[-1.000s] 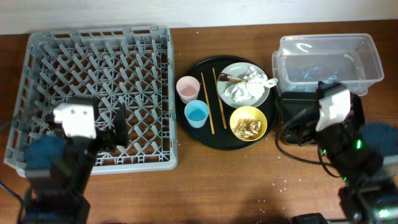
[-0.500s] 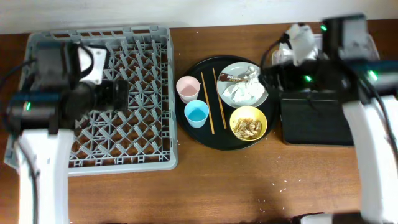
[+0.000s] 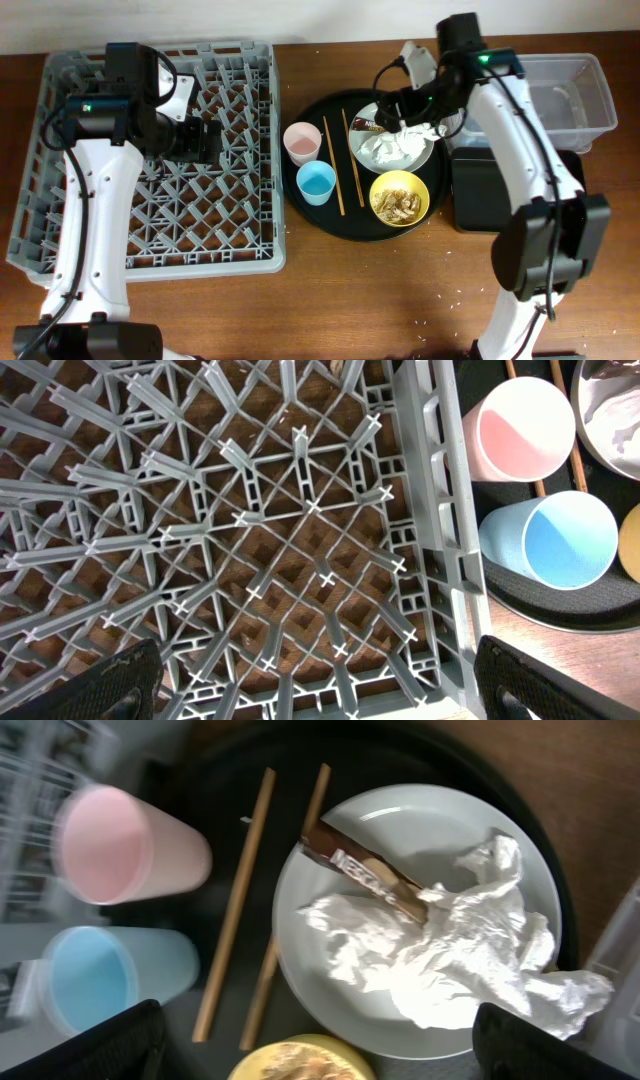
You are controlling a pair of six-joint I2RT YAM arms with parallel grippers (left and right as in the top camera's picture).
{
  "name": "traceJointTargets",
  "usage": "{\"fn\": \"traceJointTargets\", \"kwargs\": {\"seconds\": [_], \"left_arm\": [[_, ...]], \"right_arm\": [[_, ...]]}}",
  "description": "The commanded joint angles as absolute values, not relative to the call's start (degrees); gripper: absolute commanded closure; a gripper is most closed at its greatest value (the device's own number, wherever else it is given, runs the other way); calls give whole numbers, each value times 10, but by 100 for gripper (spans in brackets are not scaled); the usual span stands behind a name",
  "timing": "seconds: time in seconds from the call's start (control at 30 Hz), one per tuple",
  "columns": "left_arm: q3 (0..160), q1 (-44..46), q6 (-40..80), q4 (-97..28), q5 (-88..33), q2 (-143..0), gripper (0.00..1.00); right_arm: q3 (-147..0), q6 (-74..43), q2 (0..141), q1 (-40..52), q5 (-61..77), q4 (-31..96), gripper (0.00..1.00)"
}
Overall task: Sort waste into correct bins and load items into the dishwasher rack
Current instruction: 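Reach the right gripper to the white plate and grasp the tissue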
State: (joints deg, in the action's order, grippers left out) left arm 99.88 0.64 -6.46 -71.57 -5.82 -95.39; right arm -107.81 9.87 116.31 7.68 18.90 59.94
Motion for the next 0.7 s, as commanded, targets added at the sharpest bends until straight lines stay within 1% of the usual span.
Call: {"fn": "traceJointTargets", "kwargs": {"seconds": [0.0,0.07,0.13,0.33,0.47,0.57,0.67], "left_arm": [[1010,4,-72,-714,-69,-956,1],[1010,4,-72,-714,-69,-956,1],[1010,4,-72,-714,-69,-956,1],[1010,3,-72,-714,-68,-956,1],[1010,3,-72,-714,-68,-956,1],[1010,3,-72,-714,-68,-956,1],[1010,3,-72,-714,-68,-956,1]], "right_arm": [[-1087,107,1200,108,57,599,1],[-1087,107,1223,121,10,596,1],[-1087,107,1243,131,-8,589,0],[-1087,85,1280,134,-14,580,12],[-1085,65,1290,134,-39,564,13],[-1085,45,1304,134,-50,554,19],[-1085,24,1319,134,-67,543,20]]}}
